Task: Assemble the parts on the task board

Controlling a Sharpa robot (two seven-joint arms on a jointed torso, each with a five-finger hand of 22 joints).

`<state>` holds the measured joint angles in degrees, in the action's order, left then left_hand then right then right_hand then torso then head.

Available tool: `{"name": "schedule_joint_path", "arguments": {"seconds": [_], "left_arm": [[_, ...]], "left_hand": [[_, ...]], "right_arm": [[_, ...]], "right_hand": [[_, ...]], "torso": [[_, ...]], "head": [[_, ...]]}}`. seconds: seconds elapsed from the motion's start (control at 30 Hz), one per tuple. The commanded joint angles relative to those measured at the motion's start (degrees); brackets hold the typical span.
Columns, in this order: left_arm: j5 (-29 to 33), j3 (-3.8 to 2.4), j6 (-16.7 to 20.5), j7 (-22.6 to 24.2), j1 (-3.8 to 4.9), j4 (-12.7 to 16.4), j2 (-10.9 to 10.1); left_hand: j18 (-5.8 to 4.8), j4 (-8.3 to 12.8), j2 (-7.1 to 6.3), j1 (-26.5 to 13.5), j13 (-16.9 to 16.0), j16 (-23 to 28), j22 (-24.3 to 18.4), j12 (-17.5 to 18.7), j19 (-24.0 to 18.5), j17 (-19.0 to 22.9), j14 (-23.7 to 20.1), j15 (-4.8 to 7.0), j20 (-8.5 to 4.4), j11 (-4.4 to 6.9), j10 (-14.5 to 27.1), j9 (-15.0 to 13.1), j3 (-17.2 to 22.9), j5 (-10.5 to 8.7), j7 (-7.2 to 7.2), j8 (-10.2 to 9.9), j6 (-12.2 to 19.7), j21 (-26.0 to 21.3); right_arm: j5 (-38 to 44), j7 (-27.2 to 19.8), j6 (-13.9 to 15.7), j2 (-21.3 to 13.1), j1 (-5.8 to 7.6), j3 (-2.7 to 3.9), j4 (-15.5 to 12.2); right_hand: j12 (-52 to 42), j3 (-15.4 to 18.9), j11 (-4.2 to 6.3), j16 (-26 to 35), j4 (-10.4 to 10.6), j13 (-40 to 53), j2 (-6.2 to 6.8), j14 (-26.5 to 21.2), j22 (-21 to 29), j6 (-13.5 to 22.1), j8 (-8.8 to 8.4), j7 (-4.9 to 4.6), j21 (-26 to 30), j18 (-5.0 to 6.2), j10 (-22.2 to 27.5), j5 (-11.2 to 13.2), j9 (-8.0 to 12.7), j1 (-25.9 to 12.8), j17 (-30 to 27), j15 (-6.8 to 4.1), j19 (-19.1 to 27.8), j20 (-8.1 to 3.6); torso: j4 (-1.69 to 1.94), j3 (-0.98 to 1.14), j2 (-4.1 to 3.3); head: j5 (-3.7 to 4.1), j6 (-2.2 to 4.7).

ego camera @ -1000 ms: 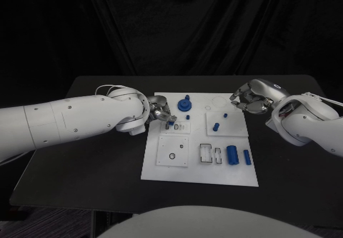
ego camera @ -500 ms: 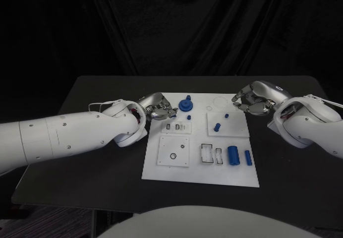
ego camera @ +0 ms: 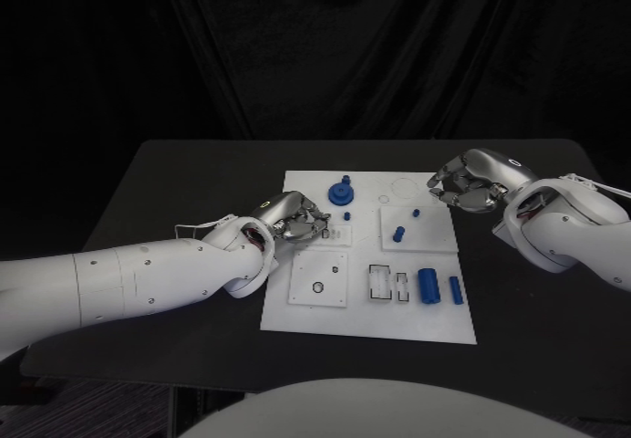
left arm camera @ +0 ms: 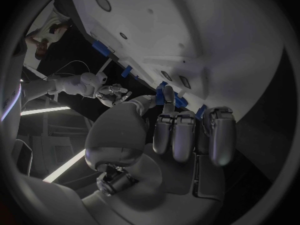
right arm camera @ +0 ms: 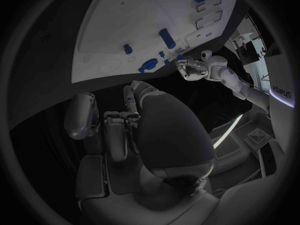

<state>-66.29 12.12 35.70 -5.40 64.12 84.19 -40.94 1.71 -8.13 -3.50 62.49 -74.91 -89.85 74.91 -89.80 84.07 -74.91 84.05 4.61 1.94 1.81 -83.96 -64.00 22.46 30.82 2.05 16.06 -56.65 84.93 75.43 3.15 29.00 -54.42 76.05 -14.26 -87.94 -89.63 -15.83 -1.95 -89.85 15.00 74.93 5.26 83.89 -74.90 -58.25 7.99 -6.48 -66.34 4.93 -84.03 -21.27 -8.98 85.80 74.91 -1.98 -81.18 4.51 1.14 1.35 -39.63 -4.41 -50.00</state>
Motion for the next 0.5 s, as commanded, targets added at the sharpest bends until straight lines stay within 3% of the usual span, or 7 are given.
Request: {"name": "schedule_joint_path", "arguments": {"seconds": [0.03,0.1,0.2,0.27,0.5], "left_arm": [[-2.4,-0.05,3.5,3.7,-0.91,-0.8,0.6],[-3.4,-0.05,3.7,4.3,-1.31,-1.1,0.8],[-4.9,-0.05,3.6,5.9,-1.87,-1.6,0.9],[-5.4,-0.05,3.5,8.0,-2.18,-2.1,0.9],[-6.1,-0.05,4.5,18.1,-3.22,-4.1,1.1]], "left_hand": [[0.13,-0.8,-0.26,1.5,-15.1,-0.2,11.1,-0.2,1.5,-15.1,5.9,0.0,-0.1,0.13,-6.0,-0.7,-0.3,-2.82,-0.07,0.4,1.0,0.2],[0.13,-1.0,-0.26,1.6,-15.1,-0.2,11.1,-0.2,1.5,-15.1,5.9,-0.02,-0.07,0.08,-6.0,-0.8,-0.4,-3.37,-0.03,0.3,1.3,0.2],[0.17,-2.4,-0.3,2.1,-15.1,-0.2,11.1,-0.2,1.4,-15.1,5.9,-0.34,0.24,-0.33,-6.0,-1.2,-1.7,-7.37,0.45,0.0,2.7,0.0],[0.21,-2.7,-0.36,2.5,-15.1,-0.2,11.1,-0.2,1.3,-15.1,5.9,-0.49,0.31,-0.46,-6.0,-1.1,-2.0,-8.27,0.59,-0.3,3.1,-0.1],[0.19,-2.0,-0.26,7.4,-15.1,-0.2,11.2,-0.2,1.1,-15.1,5.9,-1.09,0.86,-1.07,-6.0,-0.3,-1.9,-7.5,1.24,-1.6,4.8,-0.3]], "right_arm": [[-0.2,0.8,0.2,0.0,-0.15,0.05,-0.2],[-0.2,0.7,0.3,-0.1,-0.15,0.05,-0.2],[-0.2,0.5,0.5,-0.1,-0.15,0.05,-0.2],[-0.2,0.4,0.6,-0.2,-0.15,0.05,-0.3],[-0.3,0.1,0.8,-0.4,-0.21,0.05,-0.4]], "right_hand": [[0.4,-0.3,-0.05,0.2,-0.2,14.2,-0.34,6.0,-8.4,-0.3,0.21,-0.06,0.4,0.09,-5.1,-0.1,0.0,-0.2,14.8,0.14,0.3,-0.12],[0.4,-0.3,-0.05,0.2,-0.2,14.2,-0.34,6.0,-8.4,-0.3,0.21,-0.06,0.4,0.09,-5.1,-0.1,0.0,-0.2,14.8,0.14,0.3,-0.12],[0.4,-0.3,-0.05,0.2,-0.2,14.2,-0.34,6.0,-8.4,-0.3,0.21,-0.06,0.4,0.09,-5.1,-0.1,0.0,-0.2,14.8,0.14,0.3,-0.12],[0.4,-0.3,-0.05,0.2,-0.2,14.2,-0.34,6.0,-8.4,-0.3,0.21,-0.06,0.4,0.09,-5.1,-0.1,0.0,-0.2,14.8,0.14,0.3,-0.12],[0.4,-0.3,-0.05,0.2,-0.2,14.2,-0.31,6.0,-8.4,-0.2,0.15,-0.06,0.4,0.08,-5.1,-0.2,0.0,-0.2,14.7,0.13,0.3,-0.14]], "torso": [[-0.05,-0.08,-0.07],[-0.09,-0.04,-0.06],[-0.11,-0.03,-0.05],[0.0,-0.04,-0.07],[-0.02,-0.03,-0.08]], "head": [[-0.06,0.0],[-0.07,0.0],[-0.2,0.0],[-0.12,0.0],[-0.08,0.0]]}}
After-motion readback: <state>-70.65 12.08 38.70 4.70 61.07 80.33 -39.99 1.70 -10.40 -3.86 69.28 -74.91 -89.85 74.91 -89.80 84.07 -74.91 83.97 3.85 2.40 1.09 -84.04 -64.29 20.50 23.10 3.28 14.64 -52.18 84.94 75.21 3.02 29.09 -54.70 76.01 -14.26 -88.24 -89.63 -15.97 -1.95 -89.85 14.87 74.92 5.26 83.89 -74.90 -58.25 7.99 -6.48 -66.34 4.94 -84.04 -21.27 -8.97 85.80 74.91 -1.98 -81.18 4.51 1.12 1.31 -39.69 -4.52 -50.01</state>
